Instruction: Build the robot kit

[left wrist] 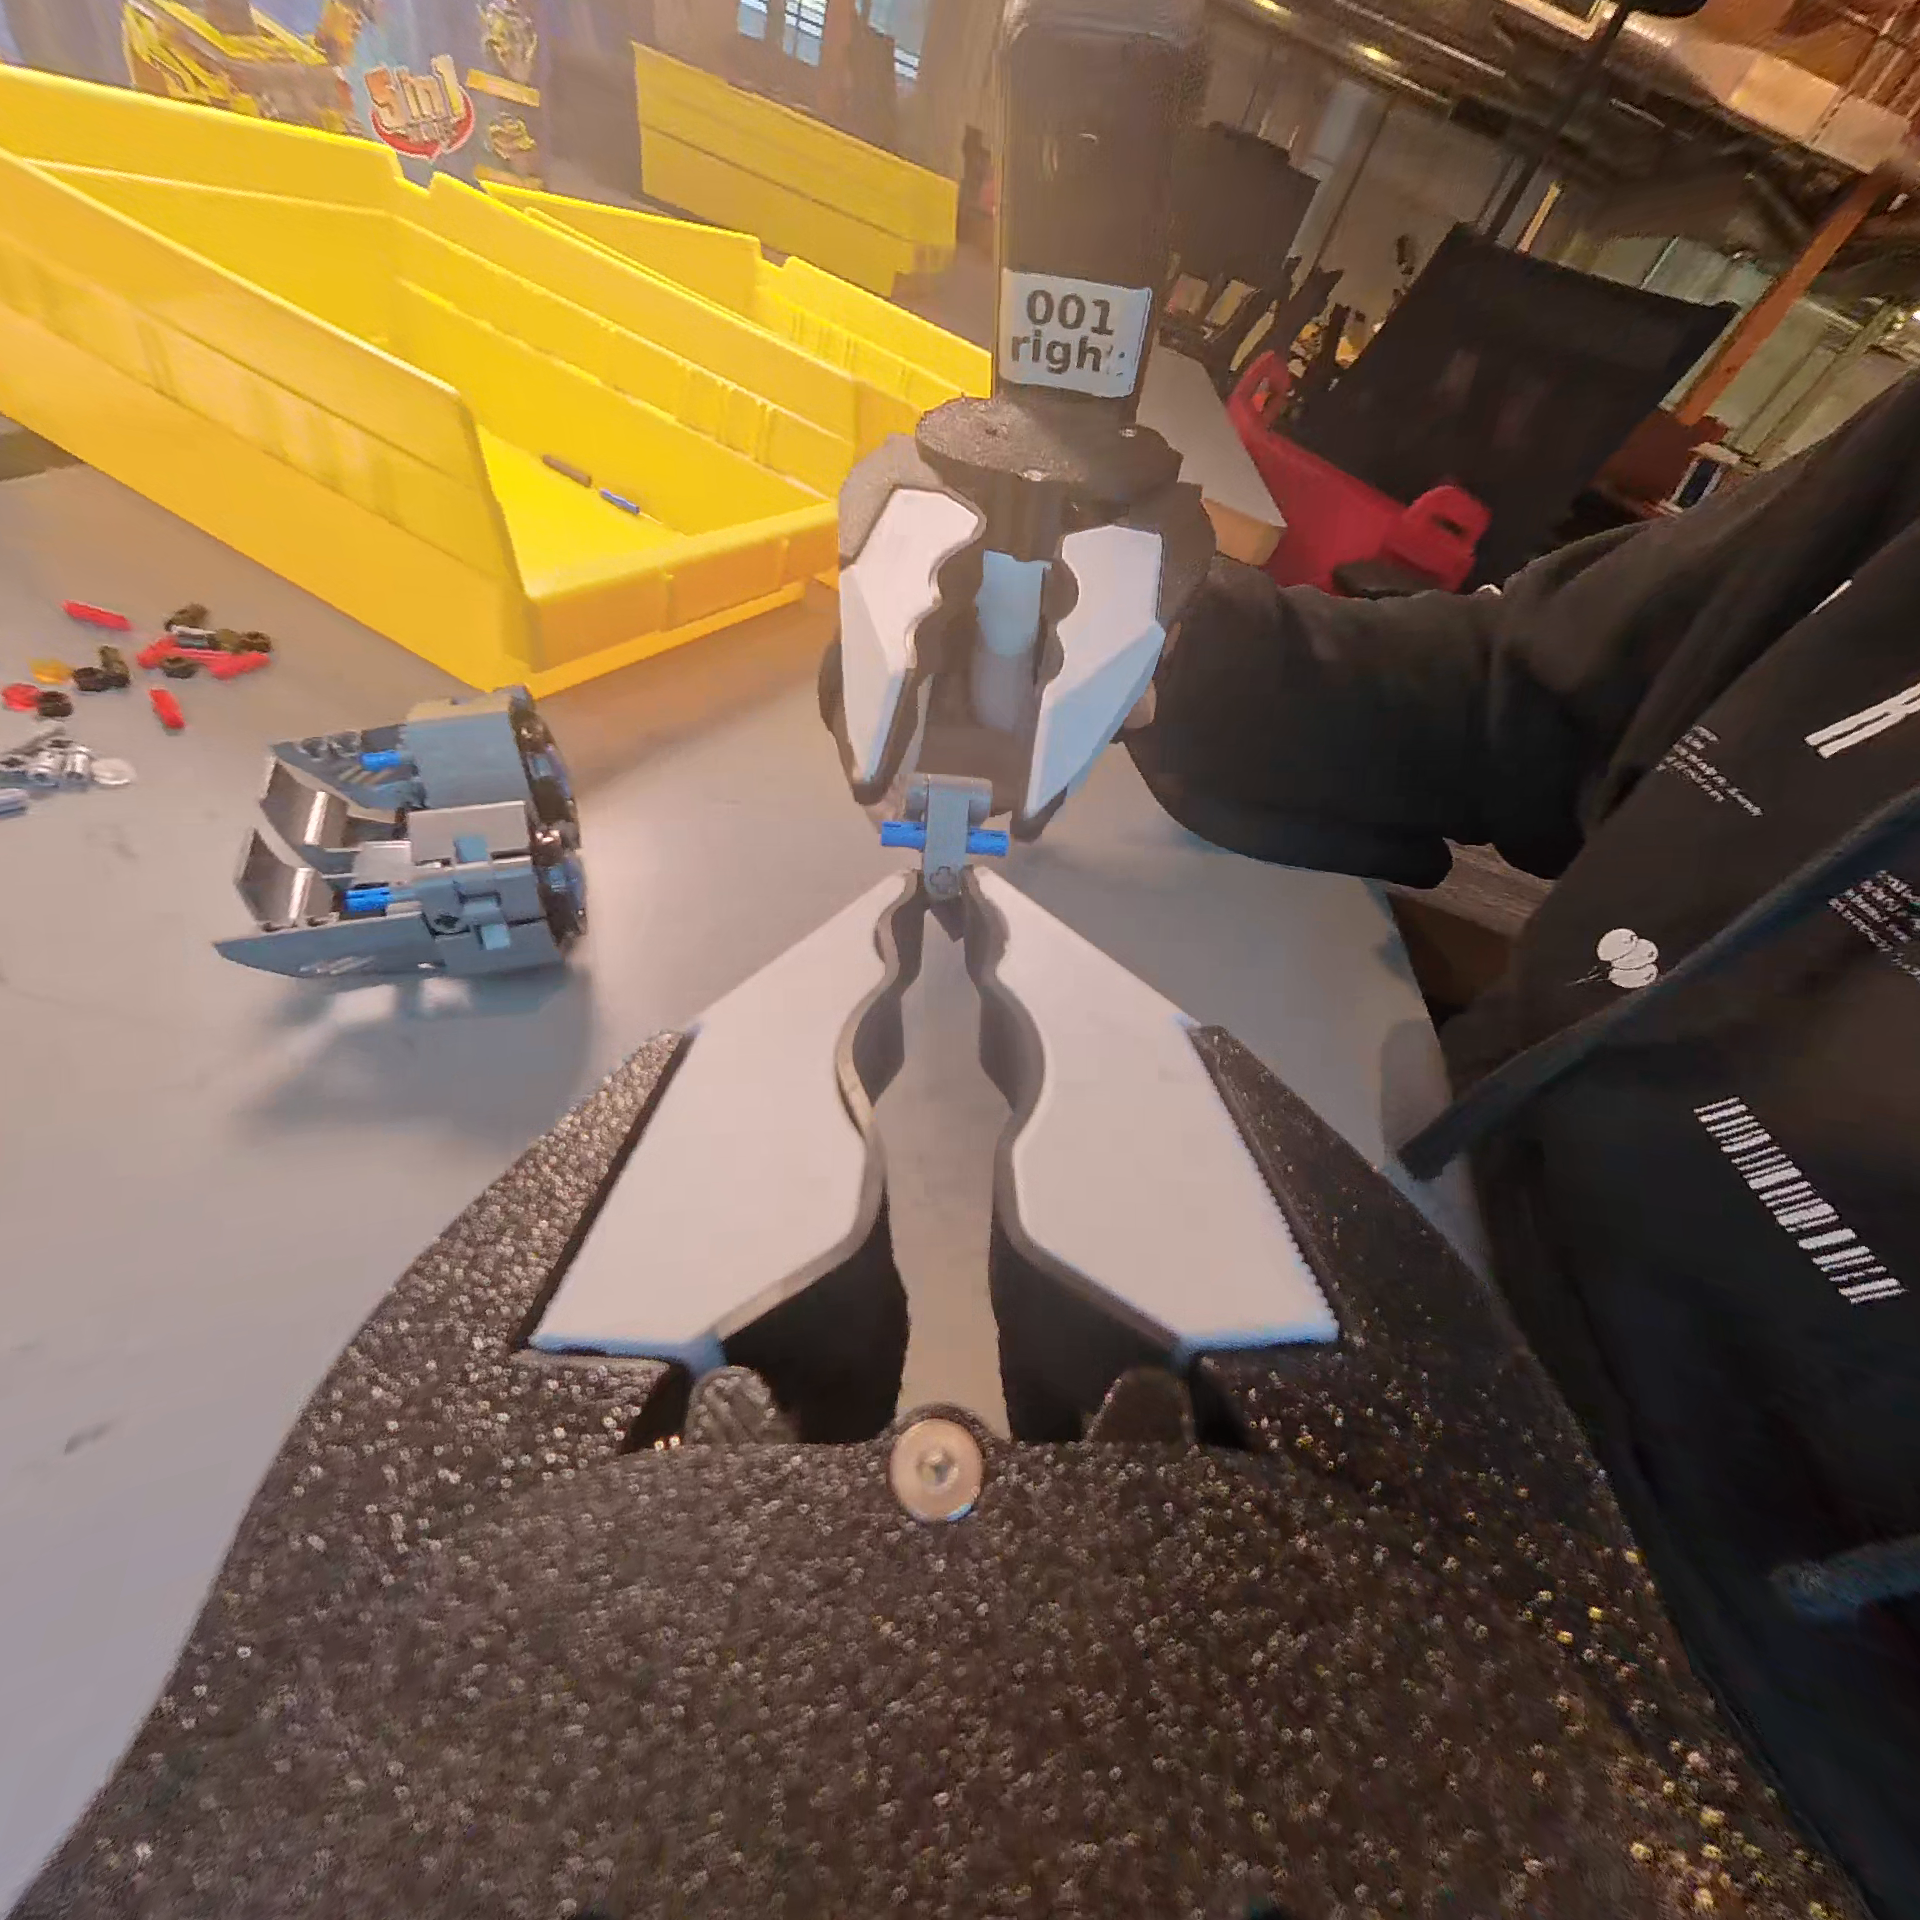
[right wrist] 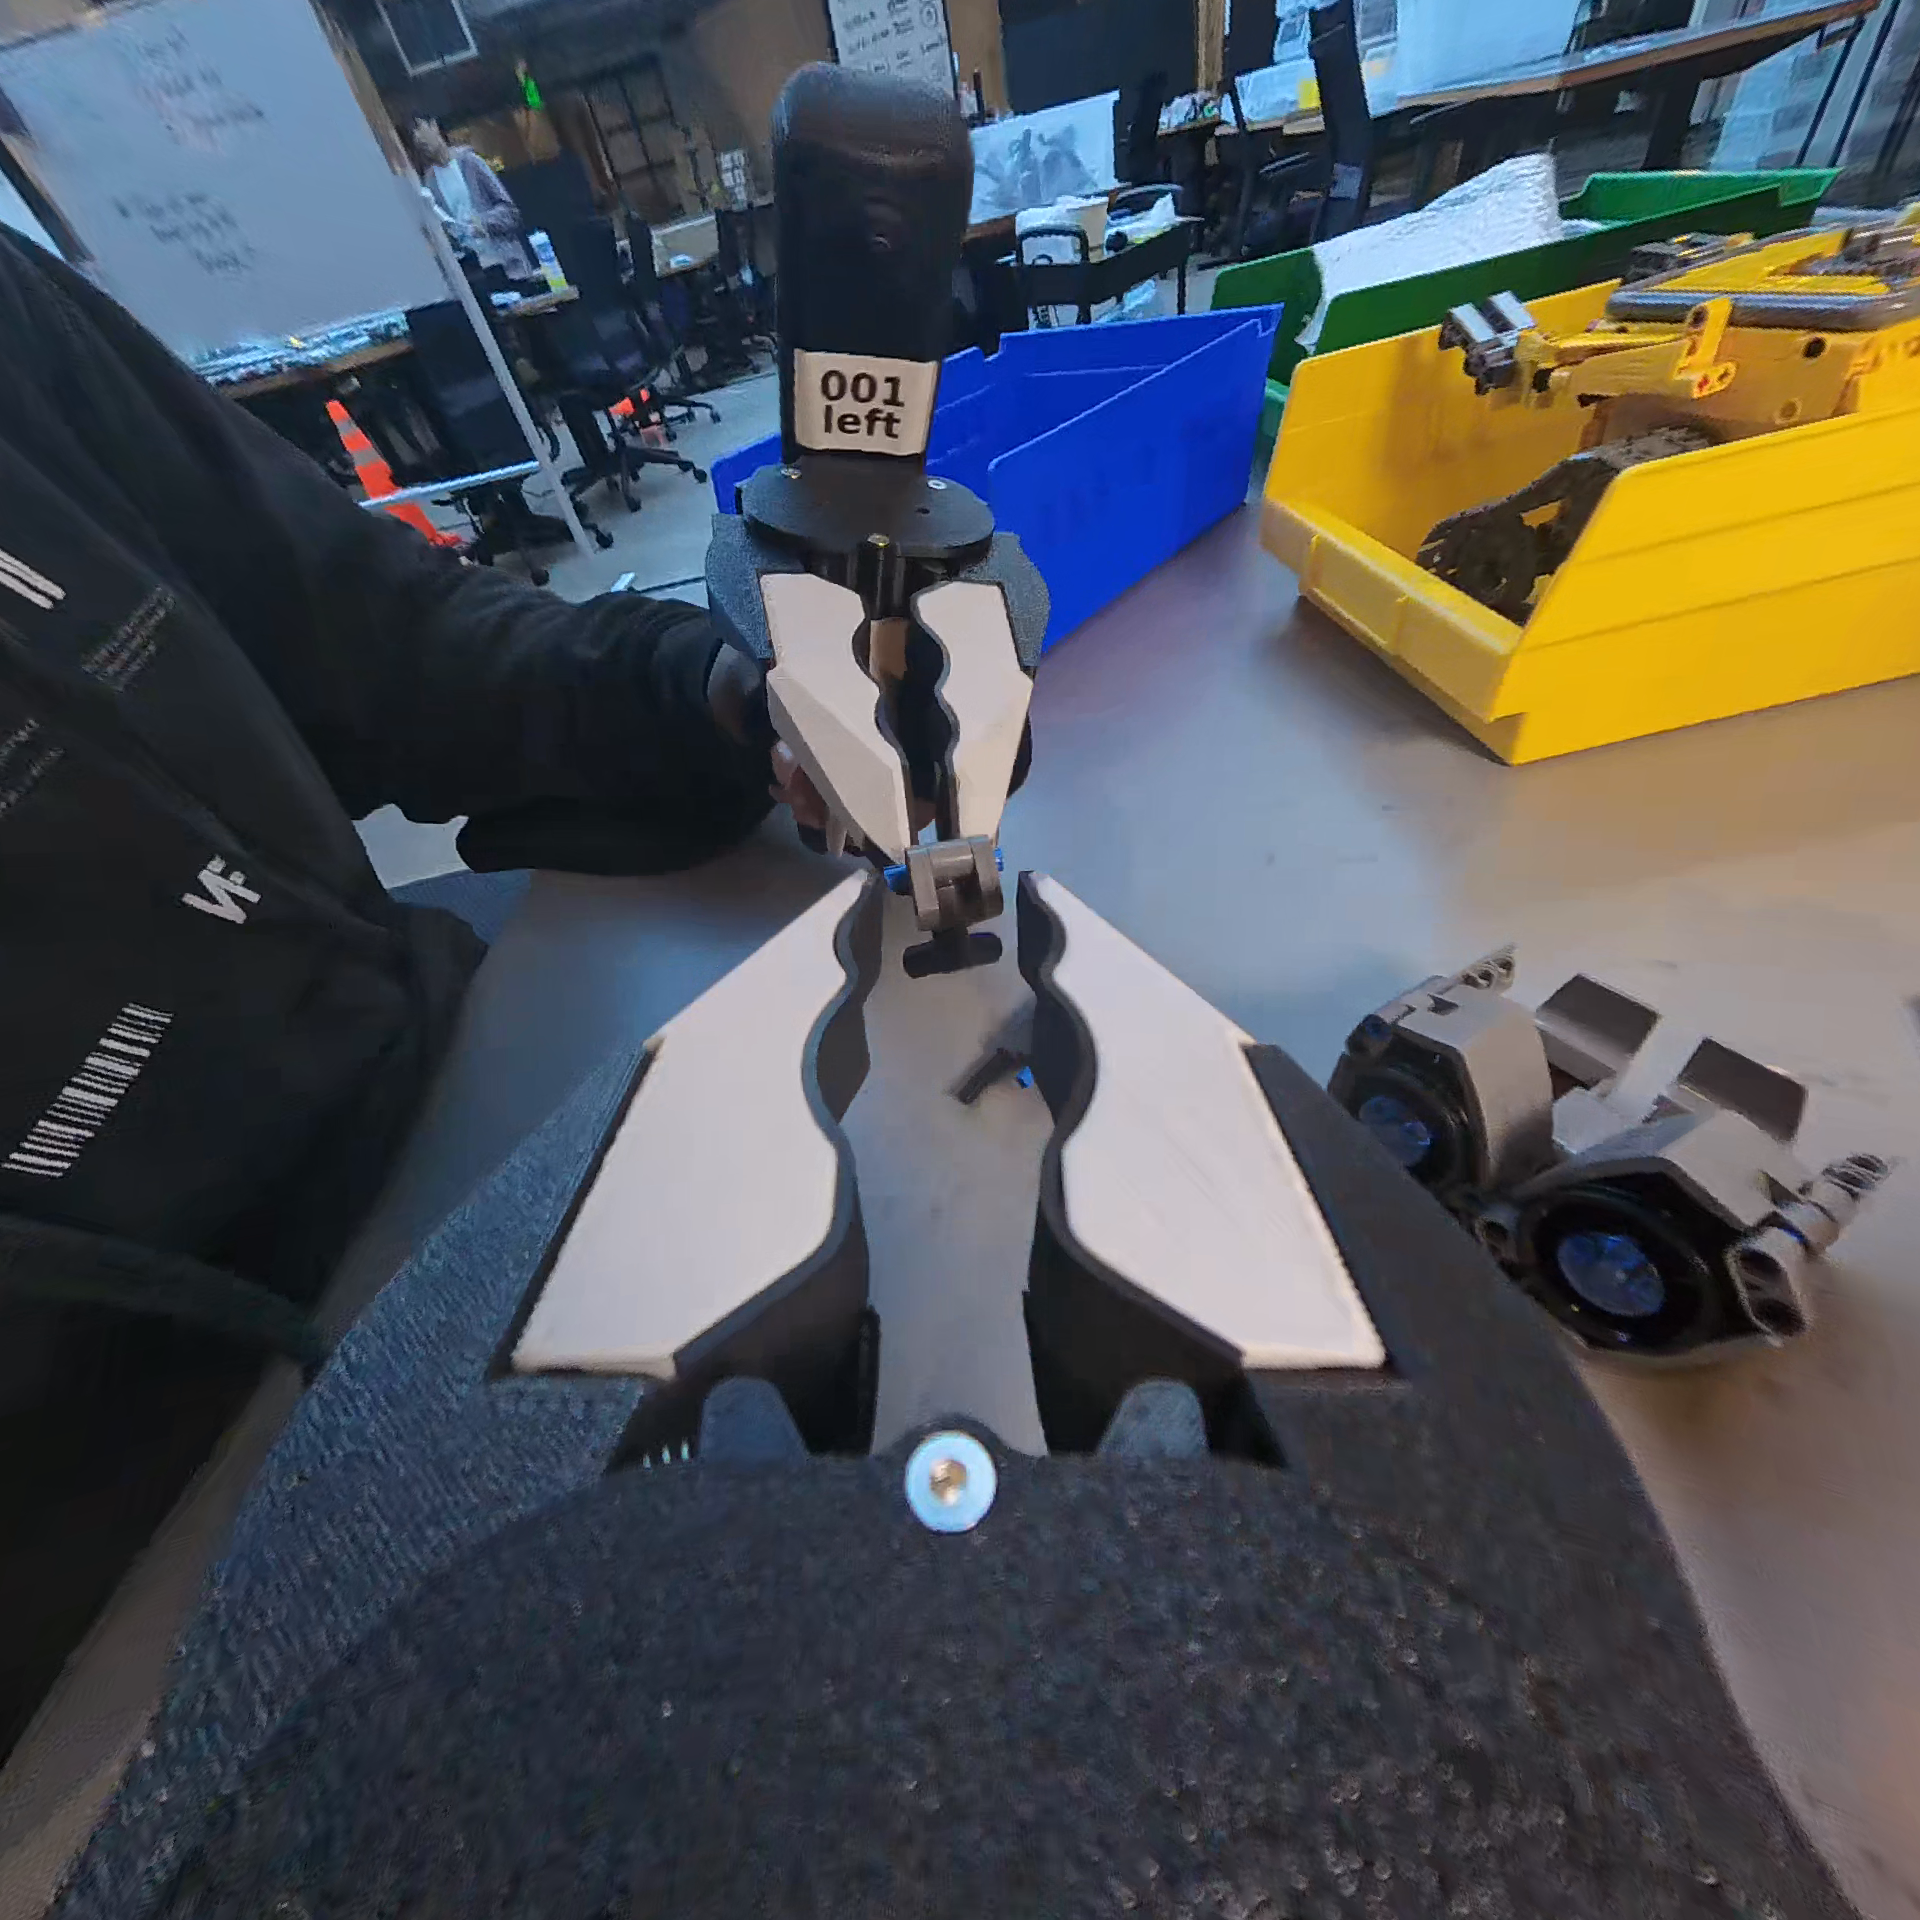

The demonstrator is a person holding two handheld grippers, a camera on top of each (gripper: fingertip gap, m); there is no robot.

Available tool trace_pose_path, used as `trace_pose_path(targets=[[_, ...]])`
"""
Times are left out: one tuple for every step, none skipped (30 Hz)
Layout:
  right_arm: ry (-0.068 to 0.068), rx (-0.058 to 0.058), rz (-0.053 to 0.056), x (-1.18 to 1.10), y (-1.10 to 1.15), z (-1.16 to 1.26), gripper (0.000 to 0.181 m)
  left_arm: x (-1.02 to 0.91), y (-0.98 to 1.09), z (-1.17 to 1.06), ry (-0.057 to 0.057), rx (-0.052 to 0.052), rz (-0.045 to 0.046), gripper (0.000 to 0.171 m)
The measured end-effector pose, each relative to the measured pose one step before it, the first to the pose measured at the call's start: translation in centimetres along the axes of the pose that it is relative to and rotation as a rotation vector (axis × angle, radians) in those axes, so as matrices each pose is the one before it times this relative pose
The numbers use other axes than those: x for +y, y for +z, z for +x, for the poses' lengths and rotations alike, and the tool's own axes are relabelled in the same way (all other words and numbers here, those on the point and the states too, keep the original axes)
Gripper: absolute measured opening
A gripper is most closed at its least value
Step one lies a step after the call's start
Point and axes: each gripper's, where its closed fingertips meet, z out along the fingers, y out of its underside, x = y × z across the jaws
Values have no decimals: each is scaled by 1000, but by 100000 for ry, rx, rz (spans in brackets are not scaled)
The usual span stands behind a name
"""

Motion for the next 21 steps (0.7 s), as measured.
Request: trace_pose_path(targets=[[102, -719, -335, 118, 124, -141, 24, 34, 63, 104, -114, 593, 7, 6], [341, -1009, -998, 206, 97, -143, 22, 33, 28, 112, -568, 848, -6, 6], [303, -1149, -445, 73, 15, -179, 20, 48, -16, 47, -621, 664, -166, 6], [-198, -149, -410, 30, -48, -8, 19, -77, -57, 0, -733, 313, 526, 6], [-34, 254, -765, 65, -81, 65, 15, -63, -80, 13, -702, 524, 232, 6], [189, -200, -298, 7, -128, 36, 15, -17, -66, -73, -649, -45, -87, 6], [760, -602, 98, -59, -157, 0, 15, 50, -35, -33, -444, 171, -421, 6], [832, -439, -29, -36, -110, 24, 15, 58, 16, -15, -336, 94, -376, 6], [435, -349, -1070, 125, -35, -14, 15, 68, 44, 6, -166, 42, -296, 6], [141, 116, -1757, 222, -7, 34, 15, 65, 20, -69, -407, -179, -330, 6], [132, 211, -1779, 233, -2, 41, 15, 4, -4, -73, -700, -77, 156, 6], [360, -78, -935, 117, -5, -4, 15, -34, -18, -25, -762, 325, 351, 6], [573, -45, -104, 7, -23, 1, 15, -19, -15, -33, -629, 151, 295, 6], [327, 439, -318, 39, 9, 66, 15, 1, -17, -94, -417, -336, 119, 6], [-227, 637, -739, 119, 26, 80, 15, 48, -10, -96, -308, -313, -79, 6], [-526, 417, -635, 97, 12, 36, 15, 45, 3, -52, -281, -84, -122, 6], [-351, 427, -265, 46, 16, 47, 15, 20, -8, -67, -152, -280, 75, 6], [21, 478, -349, 35, 9, 82, 15, -14, -10, -81, -116, -445, 124, 6], [2, 414, -622, 92, 0, 69, 15, -12, -26, -87, -157, -381, 74, 6], [-130, 484, -548, 93, -9, 104, 15, -36, -34, -107, -194, -438, 144, 6], [257, 595, -455, 105, -16, 143, 15, -26, -88, -177, -218, -829, 263, 4]])
